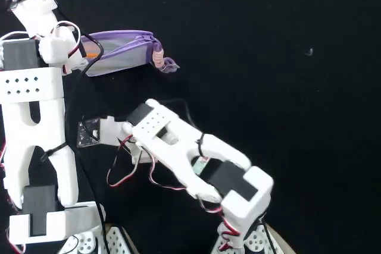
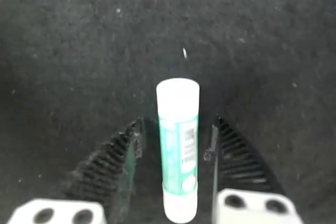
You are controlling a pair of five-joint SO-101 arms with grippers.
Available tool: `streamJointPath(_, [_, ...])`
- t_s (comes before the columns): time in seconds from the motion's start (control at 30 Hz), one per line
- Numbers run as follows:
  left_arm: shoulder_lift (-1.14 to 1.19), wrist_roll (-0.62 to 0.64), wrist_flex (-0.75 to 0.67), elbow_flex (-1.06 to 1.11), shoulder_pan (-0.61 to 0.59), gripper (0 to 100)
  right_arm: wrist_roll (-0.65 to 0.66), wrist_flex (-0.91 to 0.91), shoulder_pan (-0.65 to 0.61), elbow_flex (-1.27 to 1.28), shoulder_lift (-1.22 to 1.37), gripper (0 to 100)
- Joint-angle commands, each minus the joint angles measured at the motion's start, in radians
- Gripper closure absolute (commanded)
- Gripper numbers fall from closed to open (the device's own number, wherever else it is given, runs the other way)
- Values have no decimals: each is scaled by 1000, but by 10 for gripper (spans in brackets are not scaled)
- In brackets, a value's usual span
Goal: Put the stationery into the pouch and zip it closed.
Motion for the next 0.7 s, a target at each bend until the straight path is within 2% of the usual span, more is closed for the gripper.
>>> streamJointPath(0.0, [-28, -6, -23, -5, -15, 972, 8, -12, 2, -81, 39, 805])
streamJointPath(0.13, [-28, -6, -21, -5, -15, 972, 5, 68, 35, -165, 111, 814])
streamJointPath(0.3, [-29, -6, -21, -5, -15, 972, 0, 187, 87, -300, 163, 990])
streamJointPath(0.4, [-29, -6, -21, -5, -15, 972, 0, 229, 121, -343, 173, 966])
streamJointPath(0.67, [-34, -6, -20, -5, -15, 972, 0, 408, 203, -490, 173, 987])
